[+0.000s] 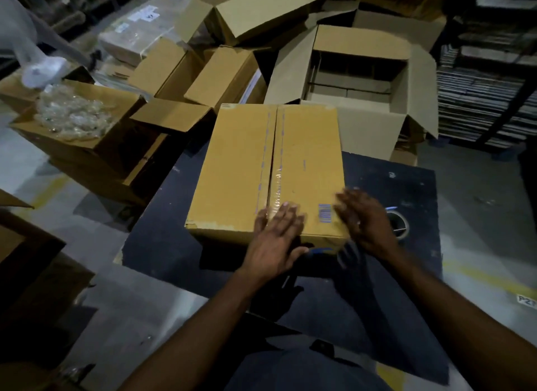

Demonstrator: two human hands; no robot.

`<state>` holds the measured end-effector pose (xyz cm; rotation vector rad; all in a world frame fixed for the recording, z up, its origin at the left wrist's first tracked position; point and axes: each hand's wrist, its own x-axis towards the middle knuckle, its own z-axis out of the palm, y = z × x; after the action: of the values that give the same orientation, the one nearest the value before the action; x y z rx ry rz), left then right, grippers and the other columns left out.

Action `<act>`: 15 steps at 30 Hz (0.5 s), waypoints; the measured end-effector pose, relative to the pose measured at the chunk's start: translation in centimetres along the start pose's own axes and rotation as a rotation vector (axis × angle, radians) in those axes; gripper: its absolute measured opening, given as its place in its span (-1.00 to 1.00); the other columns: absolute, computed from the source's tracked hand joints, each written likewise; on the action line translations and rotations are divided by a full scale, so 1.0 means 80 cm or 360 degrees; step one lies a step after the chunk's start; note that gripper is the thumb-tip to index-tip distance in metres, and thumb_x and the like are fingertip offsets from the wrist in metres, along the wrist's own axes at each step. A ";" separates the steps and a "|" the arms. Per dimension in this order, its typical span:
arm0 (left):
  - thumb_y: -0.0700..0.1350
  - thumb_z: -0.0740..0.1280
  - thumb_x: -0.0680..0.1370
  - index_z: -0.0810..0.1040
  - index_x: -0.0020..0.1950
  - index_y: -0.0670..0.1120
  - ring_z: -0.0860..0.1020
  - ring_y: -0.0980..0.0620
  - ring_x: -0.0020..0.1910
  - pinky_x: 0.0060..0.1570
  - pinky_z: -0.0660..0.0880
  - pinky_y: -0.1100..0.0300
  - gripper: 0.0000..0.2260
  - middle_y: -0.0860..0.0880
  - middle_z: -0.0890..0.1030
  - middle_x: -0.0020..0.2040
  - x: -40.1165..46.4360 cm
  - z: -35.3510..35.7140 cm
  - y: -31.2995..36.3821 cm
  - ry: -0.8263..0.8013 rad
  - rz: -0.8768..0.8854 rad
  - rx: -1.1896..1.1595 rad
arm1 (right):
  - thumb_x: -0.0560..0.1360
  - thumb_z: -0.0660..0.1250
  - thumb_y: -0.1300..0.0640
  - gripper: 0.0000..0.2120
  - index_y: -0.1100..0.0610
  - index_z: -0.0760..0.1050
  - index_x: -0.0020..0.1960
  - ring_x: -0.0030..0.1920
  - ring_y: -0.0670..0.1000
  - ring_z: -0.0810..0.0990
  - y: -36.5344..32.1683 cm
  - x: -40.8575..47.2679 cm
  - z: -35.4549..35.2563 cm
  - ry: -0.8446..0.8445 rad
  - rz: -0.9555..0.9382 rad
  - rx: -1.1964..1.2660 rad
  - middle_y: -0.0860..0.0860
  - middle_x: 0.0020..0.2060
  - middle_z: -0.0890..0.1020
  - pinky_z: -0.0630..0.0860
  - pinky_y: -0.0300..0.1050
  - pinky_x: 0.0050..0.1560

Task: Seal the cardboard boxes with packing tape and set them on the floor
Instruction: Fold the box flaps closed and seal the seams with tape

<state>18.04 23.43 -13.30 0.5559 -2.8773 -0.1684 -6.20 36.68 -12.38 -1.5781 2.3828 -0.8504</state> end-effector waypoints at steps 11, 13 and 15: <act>0.29 0.10 0.66 0.17 0.68 -0.07 0.10 -0.08 0.67 0.60 0.06 -0.24 -0.31 -0.13 0.12 0.68 0.016 0.035 0.049 -0.0129 -0.0170 0.0155 | 0.54 0.42 -0.04 -0.37 -0.16 0.31 0.56 0.34 0.19 0.52 0.187 0.043 -0.047 -0.1068 0.0438 -0.0734 0.12 0.42 0.49 0.46 -0.02 0.25; 0.31 0.11 0.64 0.22 0.67 -0.05 0.16 -0.06 0.65 0.58 0.10 -0.22 -0.31 -0.11 0.17 0.68 0.021 0.029 0.047 -0.0154 -0.0206 0.0153 | 0.50 0.42 -0.02 -0.48 -0.09 0.46 0.45 0.21 0.19 0.59 0.183 0.043 -0.036 -0.1007 0.0301 -0.0924 0.10 0.30 0.58 0.55 0.03 0.17; 0.26 0.18 0.64 0.27 0.65 0.00 0.22 -0.04 0.63 0.56 0.14 -0.17 -0.37 -0.08 0.22 0.66 0.026 0.024 0.048 -0.0169 -0.0222 0.0169 | 0.51 0.41 0.03 -0.68 0.03 0.57 0.25 0.12 0.19 0.62 0.175 0.032 -0.029 -0.0909 0.0251 -0.0967 0.12 0.17 0.63 0.58 0.03 0.08</act>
<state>14.33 26.32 -14.22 0.7914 -2.9635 -0.0679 -19.40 39.21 -17.58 -1.4922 2.3656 0.3656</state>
